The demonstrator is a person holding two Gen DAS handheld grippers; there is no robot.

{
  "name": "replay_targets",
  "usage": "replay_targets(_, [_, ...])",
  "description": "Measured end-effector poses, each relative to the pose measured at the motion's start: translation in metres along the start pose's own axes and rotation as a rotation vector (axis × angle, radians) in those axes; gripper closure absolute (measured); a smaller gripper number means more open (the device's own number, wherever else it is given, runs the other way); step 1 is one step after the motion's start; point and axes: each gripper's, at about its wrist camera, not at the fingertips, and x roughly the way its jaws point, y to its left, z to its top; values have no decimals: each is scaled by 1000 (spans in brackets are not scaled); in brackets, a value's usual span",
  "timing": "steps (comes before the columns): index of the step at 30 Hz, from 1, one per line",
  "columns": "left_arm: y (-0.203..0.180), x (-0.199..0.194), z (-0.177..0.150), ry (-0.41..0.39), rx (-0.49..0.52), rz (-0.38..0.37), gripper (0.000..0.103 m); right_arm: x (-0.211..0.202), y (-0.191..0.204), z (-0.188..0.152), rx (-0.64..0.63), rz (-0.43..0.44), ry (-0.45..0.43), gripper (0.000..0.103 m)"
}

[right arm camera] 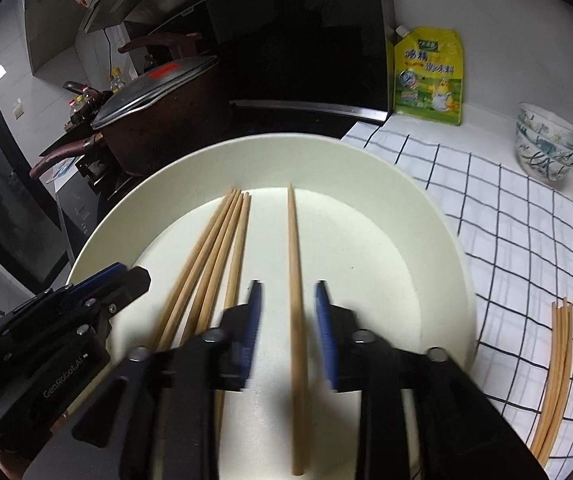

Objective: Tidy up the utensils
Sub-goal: 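Lower both chopsticks into the basin and open both tools, then withdraw both tools from the basin back toward the chopstick bundle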

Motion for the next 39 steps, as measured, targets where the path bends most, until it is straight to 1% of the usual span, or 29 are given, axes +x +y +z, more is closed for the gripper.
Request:
replay_targets(1, [2, -3, -1, -11, -10, 2, 42, -3, -1, 0, 0, -2, -8, 72])
replay_targets(3, [4, -8, -1, -35, -22, 10, 31, -8, -2, -1, 2, -1, -22, 72])
replay_targets(11, [2, -20, -3, -47, -17, 19, 31, -25, -3, -6, 6, -2, -52, 72])
replay_targets(18, [-7, -32, -10, -45, 3, 9, 31, -45, -7, -15, 16, -8, -76, 71])
replay_targets(23, [-18, -44, -15, -61, 12, -1, 27, -65, -14, -23, 29, -35, -108, 69])
replay_targets(30, [-44, -59, -24, -75, 53, -22, 22, -95, -33, -36, 50, -68, -147, 62])
replay_targets(37, [-78, -72, -36, -79, 99, -56, 19, -127, -65, -54, 84, -114, -181, 60])
replay_targets(39, [-89, -76, -39, -80, 111, -73, 18, -136, -77, -61, 90, -135, -188, 56])
